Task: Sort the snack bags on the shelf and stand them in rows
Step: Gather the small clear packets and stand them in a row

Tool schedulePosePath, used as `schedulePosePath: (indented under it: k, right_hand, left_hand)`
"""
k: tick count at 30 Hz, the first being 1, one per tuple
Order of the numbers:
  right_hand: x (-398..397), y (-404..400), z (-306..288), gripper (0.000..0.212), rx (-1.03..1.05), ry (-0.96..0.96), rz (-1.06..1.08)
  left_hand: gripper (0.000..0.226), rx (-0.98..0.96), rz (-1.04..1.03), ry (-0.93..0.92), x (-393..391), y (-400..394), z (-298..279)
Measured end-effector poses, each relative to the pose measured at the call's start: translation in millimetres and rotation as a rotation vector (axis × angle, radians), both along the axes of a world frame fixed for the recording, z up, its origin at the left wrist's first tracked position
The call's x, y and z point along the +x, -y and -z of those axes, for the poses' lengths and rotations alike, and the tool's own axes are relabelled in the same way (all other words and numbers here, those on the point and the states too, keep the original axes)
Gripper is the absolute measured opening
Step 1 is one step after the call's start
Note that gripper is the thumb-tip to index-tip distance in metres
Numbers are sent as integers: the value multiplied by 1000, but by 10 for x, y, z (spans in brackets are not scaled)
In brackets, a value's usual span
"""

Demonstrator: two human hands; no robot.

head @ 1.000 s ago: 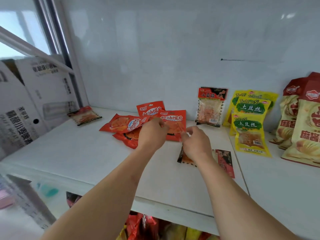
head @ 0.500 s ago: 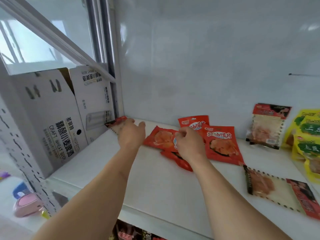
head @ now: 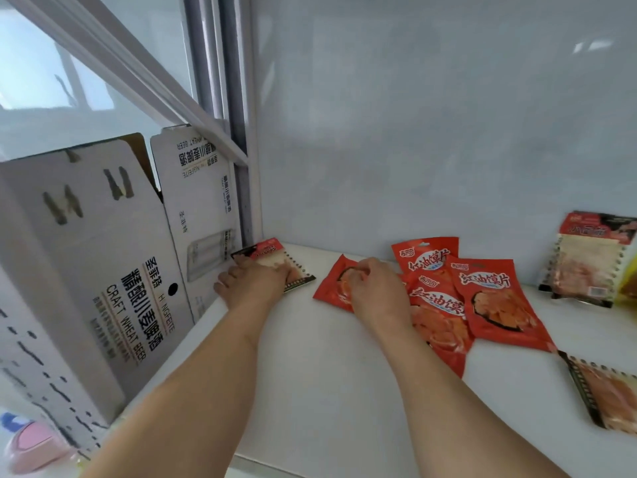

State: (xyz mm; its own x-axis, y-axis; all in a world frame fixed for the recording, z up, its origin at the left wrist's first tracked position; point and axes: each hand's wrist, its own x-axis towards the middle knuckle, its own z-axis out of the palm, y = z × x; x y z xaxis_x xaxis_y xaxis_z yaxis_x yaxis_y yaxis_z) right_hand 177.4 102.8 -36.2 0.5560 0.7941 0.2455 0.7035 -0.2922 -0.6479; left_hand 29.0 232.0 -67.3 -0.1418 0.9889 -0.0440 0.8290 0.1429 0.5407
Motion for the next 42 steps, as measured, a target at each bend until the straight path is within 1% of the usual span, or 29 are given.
schedulePosePath:
  k: [2, 4, 7, 9, 13, 15, 18, 20, 22, 24, 26, 28, 30, 31, 33, 36, 38, 40, 42]
  right_hand:
    - [-9, 3, 15, 32, 8, -18, 4]
    - [-5, 17, 28, 30, 33, -15, 7]
    - [17, 63, 32, 30, 106, -25, 2]
    - [40, 113, 21, 32, 183, -42, 8]
    - [128, 308, -21, 32, 349, -88, 69]
    - [203, 445, -35, 30, 412, -115, 121]
    - [344, 658, -43, 31, 432, -204, 206]
    - [432, 809, -30, 32, 406, -247, 249]
    - [502, 963, -13, 32, 376, -278, 277]
    - [575, 1123, 17, 33, 352, -312, 316]
    - [655, 1300, 46, 35, 321, -347, 360]
    - [745, 1497, 70, 37, 272, -357, 421]
    - [850, 1699, 100, 39, 249, -367, 496]
    - [908, 1796, 108, 39, 245, -382, 542]
    - [1015, 1978, 105, 44, 232, -394, 646]
    - [1159, 2253, 128, 52, 203, -302, 751]
    - [1271, 2424, 182, 54, 135, -188, 776]
    - [1403, 2542, 238, 55, -14, -82, 768]
    - [1528, 2575, 262, 54, -173, -16, 732]
  left_hand:
    - [110, 49, 62, 13, -19, -9, -20]
    - [109, 97, 126, 65, -22, 8, -54]
    - [116, 153, 203, 242, -12, 32, -89]
    - [115, 226, 243, 332, 10, 89, -127]
    - [107, 306, 228, 458, 76, 185, -279]
    - [107, 330, 219, 569, 108, 215, -343]
    - [104, 323, 182, 735, 180, 368, -463]
    - [100, 351, 163, 780, 248, 548, -560]
    - [88, 426, 162, 738, 313, 754, -630]
    - [65, 498, 157, 685, 368, 943, -691]
    - [33, 574, 152, 669, 422, 1109, -724]
    - [21, 599, 156, 721, 504, 1318, -749]
    - [12, 551, 174, 848, 622, 1562, -774]
    - [10, 515, 186, 913, 689, 1700, -788]
    - [12, 432, 223, 1038, 833, 1950, -792]
    - [13, 314, 265, 1133, 1034, 2239, -758]
    - [11, 291, 294, 1112, 1160, 2385, -728]
    - [11, 261, 333, 1068, 1269, 2502, -693]
    - [12, 202, 368, 1055, 1376, 2563, -665]
